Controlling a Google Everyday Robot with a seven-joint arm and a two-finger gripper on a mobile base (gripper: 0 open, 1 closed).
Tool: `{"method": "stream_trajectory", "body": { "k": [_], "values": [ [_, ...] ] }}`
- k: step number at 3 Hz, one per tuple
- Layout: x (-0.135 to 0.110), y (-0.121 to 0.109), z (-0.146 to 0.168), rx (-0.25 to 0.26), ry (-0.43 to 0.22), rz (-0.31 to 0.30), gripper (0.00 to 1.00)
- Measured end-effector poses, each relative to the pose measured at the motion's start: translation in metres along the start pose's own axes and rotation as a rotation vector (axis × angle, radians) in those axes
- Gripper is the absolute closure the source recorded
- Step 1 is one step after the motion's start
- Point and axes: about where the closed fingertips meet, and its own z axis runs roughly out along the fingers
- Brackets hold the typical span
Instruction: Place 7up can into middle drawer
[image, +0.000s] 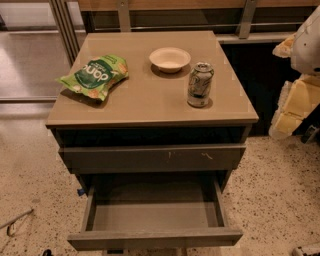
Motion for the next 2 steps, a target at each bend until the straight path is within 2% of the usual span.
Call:
{"method": "stream_trajectory", "body": {
  "k": [1, 2],
  "values": [
    [-0.002, -0.037, 0.018, 0.026, -0.05, 0.028, 0.0],
    [-0.014, -0.073, 0.039, 0.019, -0.124, 0.035, 0.0]
  ]
}}
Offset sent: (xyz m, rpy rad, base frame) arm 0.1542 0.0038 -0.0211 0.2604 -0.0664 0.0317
